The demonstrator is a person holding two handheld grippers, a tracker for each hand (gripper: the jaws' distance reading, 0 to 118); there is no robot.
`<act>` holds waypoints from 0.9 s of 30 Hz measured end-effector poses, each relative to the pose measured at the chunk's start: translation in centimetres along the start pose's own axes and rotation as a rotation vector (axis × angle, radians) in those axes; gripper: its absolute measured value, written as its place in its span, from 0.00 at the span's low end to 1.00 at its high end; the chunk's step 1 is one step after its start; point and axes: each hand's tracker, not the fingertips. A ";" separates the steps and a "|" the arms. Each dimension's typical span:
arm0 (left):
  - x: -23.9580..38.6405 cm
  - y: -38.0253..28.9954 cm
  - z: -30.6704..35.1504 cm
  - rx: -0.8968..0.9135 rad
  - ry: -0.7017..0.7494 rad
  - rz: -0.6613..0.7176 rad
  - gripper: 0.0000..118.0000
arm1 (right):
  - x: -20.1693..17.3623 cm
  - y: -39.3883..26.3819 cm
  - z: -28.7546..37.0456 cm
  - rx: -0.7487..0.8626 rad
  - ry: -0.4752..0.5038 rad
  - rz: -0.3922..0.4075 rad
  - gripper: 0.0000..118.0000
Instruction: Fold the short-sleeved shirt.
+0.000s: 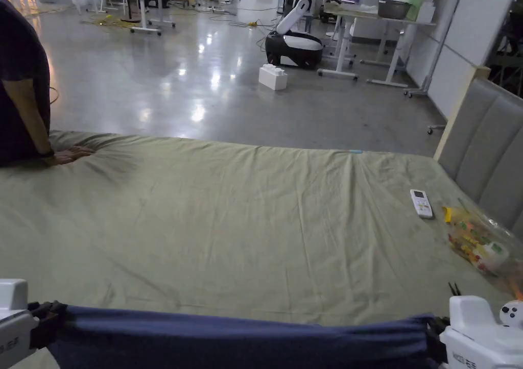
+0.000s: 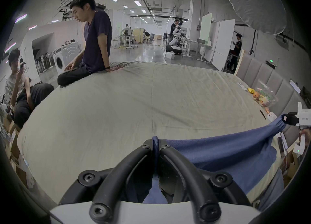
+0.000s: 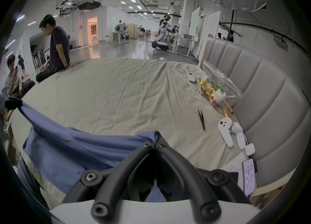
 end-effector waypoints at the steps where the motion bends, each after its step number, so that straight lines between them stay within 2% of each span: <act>1: -0.1 -0.8 0.6 -0.002 -0.002 0.008 0.05 | -0.1 -0.9 0.8 -0.002 -0.001 0.003 0.01; 8: -1.5 -7.0 2.3 -0.081 -0.017 0.018 0.05 | -1.9 -7.0 3.4 -0.131 -0.010 0.081 0.01; 15: -2.1 -12.2 0.4 -0.275 0.023 -0.004 0.05 | -2.8 -12.5 1.6 -0.254 -0.008 0.048 0.01; 21: -2.2 -13.5 -0.7 -0.299 0.045 0.026 0.05 | -2.2 -15.5 -2.0 -0.263 -0.016 0.059 0.01; 24: -1.6 -13.6 -1.2 -0.314 0.067 -0.042 0.05 | -2.7 -15.6 -2.3 -0.254 -0.027 0.076 0.02; 26: -1.6 -13.5 -1.5 -0.315 0.071 -0.067 0.06 | -3.0 -15.4 -1.9 -0.244 -0.048 0.102 0.11; 27: -1.7 -13.3 -1.4 -0.318 0.070 -0.067 0.06 | -3.2 -15.2 -1.6 -0.237 -0.060 0.108 0.22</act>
